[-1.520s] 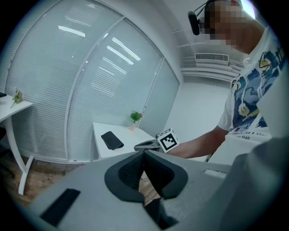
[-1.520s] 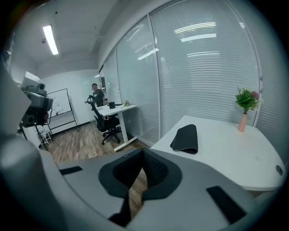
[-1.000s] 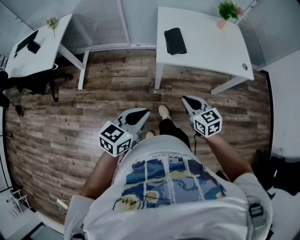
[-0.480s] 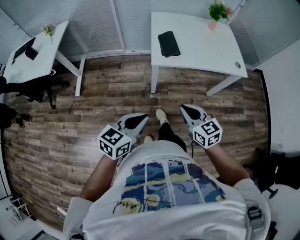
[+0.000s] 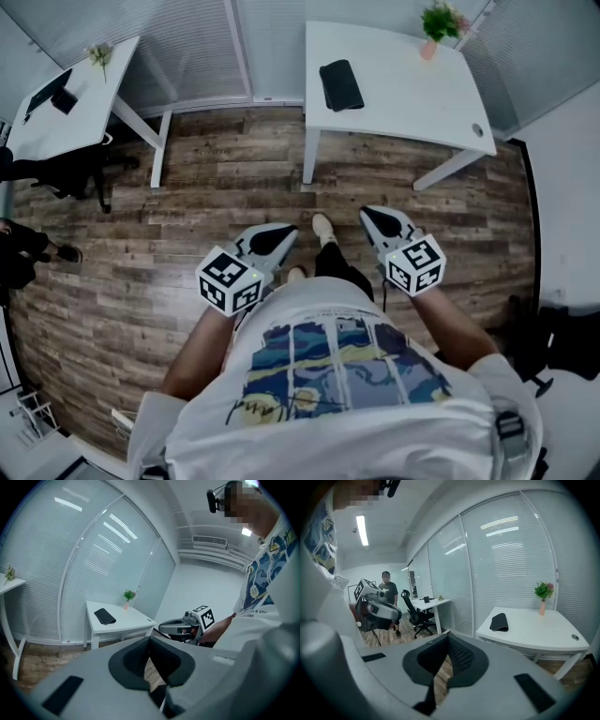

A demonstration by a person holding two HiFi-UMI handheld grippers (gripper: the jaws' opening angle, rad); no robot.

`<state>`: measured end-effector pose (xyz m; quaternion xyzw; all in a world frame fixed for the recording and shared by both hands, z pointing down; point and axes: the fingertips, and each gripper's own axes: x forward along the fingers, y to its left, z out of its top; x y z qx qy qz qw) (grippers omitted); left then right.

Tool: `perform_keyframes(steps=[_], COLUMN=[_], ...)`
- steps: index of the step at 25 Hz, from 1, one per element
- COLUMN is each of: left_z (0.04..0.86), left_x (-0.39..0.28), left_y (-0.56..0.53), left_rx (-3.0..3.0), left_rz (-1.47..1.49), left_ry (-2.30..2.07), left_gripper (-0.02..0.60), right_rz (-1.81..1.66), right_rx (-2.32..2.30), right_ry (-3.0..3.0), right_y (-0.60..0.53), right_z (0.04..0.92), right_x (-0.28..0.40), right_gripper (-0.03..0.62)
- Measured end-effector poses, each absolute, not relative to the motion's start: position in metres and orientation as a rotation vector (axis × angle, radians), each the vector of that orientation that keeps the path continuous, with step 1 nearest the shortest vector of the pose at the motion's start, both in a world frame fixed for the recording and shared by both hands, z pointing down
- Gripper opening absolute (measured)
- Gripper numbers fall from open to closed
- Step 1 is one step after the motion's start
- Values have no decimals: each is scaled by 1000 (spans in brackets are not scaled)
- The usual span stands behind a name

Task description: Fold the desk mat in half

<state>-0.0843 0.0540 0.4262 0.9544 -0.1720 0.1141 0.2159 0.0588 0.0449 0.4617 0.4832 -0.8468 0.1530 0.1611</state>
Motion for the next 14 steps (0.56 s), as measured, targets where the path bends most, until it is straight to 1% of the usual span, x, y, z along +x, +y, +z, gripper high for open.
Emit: perform_keyframes(steps=[14], left_z=[430], left_x=[-81], left_y=[47], left_rx=[2631], left_rz=[302], left_ry=[-483], left_gripper=[3], right_rz=[387], right_rx=[1362], right_ry=[-2434], right_y=[35], right_z=[459], right_x=[56], right_gripper=[0])
